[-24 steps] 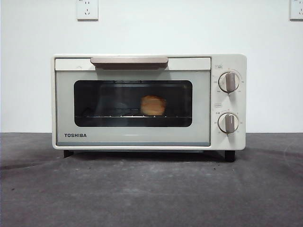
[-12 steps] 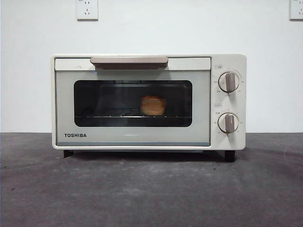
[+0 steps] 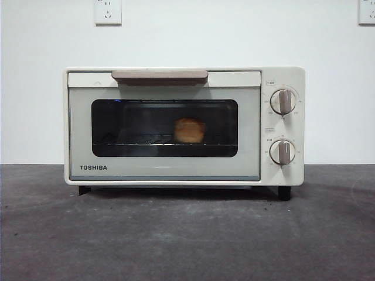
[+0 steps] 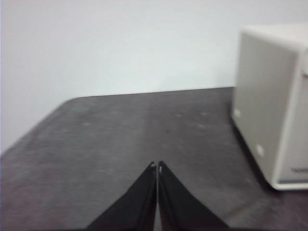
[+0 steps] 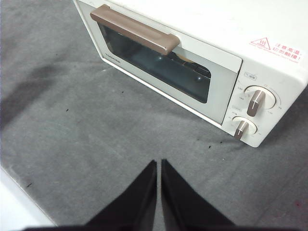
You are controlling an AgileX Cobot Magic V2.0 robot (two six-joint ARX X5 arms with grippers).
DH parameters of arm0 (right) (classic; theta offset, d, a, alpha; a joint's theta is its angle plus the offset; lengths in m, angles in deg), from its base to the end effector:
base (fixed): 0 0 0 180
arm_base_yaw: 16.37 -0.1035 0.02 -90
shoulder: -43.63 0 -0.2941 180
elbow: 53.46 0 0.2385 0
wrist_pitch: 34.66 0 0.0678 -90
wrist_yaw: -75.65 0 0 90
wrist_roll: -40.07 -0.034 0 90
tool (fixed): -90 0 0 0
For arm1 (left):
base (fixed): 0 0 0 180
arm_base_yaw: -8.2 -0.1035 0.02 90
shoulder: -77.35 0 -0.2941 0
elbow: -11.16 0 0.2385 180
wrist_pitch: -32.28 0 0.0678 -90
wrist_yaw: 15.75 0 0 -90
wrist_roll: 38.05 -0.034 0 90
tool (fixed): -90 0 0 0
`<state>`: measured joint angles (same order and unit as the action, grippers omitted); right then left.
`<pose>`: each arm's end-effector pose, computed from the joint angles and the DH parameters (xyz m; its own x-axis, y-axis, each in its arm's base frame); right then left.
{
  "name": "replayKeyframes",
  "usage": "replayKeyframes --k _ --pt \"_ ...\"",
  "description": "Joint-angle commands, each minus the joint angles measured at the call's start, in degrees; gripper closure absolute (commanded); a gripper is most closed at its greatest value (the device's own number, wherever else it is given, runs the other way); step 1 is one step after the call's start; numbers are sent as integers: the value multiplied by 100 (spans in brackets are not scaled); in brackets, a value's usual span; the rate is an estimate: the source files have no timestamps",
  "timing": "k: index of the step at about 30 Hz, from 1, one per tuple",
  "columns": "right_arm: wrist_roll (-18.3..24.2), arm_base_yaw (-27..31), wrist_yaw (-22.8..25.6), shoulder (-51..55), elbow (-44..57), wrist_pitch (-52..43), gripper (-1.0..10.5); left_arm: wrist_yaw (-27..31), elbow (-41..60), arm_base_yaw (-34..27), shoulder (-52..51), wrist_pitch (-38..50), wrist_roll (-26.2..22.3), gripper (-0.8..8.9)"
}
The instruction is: The left arm flap open the oven, the right arm pick bread and place it into oven, the left arm flap close the oven
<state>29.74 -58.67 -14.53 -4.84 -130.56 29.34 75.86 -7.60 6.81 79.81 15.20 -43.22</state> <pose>0.0867 0.0791 0.3790 0.6010 0.5511 -0.5789 -0.5872 0.7958 0.1480 0.0568 0.0023 0.1817 0.9985 0.0523 -0.0136 -0.0509 0.9946 0.0905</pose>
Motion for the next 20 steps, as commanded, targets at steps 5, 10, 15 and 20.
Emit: replayKeyframes --k 5,10,15,20 --pt "28 -42 17 -48 -48 -57 936 -531 195 -9 -229 -249 39 802" --pt "28 -42 17 -48 -48 -57 936 -531 341 -9 -227 -374 127 802" --pt "28 -42 17 -48 -48 -59 936 -538 350 -9 -229 -815 177 802" --pt "28 -42 15 -48 -48 -59 936 -538 350 -9 -227 -807 245 802"
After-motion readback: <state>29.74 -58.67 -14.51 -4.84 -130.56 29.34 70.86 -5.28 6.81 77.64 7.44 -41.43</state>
